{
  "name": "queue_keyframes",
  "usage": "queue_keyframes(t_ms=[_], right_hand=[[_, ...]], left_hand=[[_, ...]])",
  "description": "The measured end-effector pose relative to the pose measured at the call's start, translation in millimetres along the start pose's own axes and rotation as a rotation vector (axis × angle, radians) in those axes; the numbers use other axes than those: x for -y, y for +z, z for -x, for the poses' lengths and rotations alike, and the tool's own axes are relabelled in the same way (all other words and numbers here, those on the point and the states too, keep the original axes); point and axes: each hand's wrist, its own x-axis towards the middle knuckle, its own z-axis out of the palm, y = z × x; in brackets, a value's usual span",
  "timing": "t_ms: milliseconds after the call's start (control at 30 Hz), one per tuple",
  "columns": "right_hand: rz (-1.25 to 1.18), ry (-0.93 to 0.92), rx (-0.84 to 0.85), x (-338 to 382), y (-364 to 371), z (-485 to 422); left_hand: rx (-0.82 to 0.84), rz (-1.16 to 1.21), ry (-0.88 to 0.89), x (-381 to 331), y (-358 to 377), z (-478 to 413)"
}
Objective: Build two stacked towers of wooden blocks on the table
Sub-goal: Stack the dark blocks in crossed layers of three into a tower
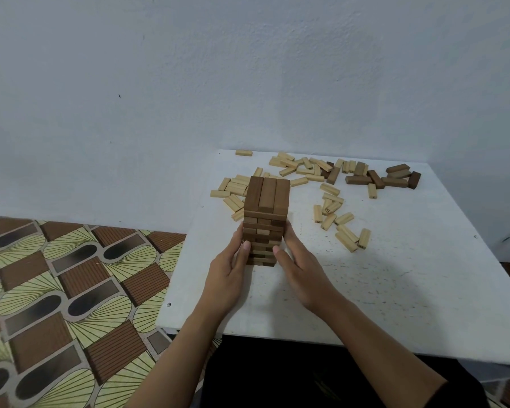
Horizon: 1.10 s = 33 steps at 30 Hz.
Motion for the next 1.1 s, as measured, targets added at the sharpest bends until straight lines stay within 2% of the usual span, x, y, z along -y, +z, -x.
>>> queue_keyframes(t_ms=[500,1100], right_hand=[[0.075,-0.017,-0.099,-3,10,-4],[0.111,-0.034,-0.100,-2,9,-3]], left_hand=[[-0.017,-0.003,-0.028,6,2,-2],[-0.010,-0.005,-0.034,0,0,0]])
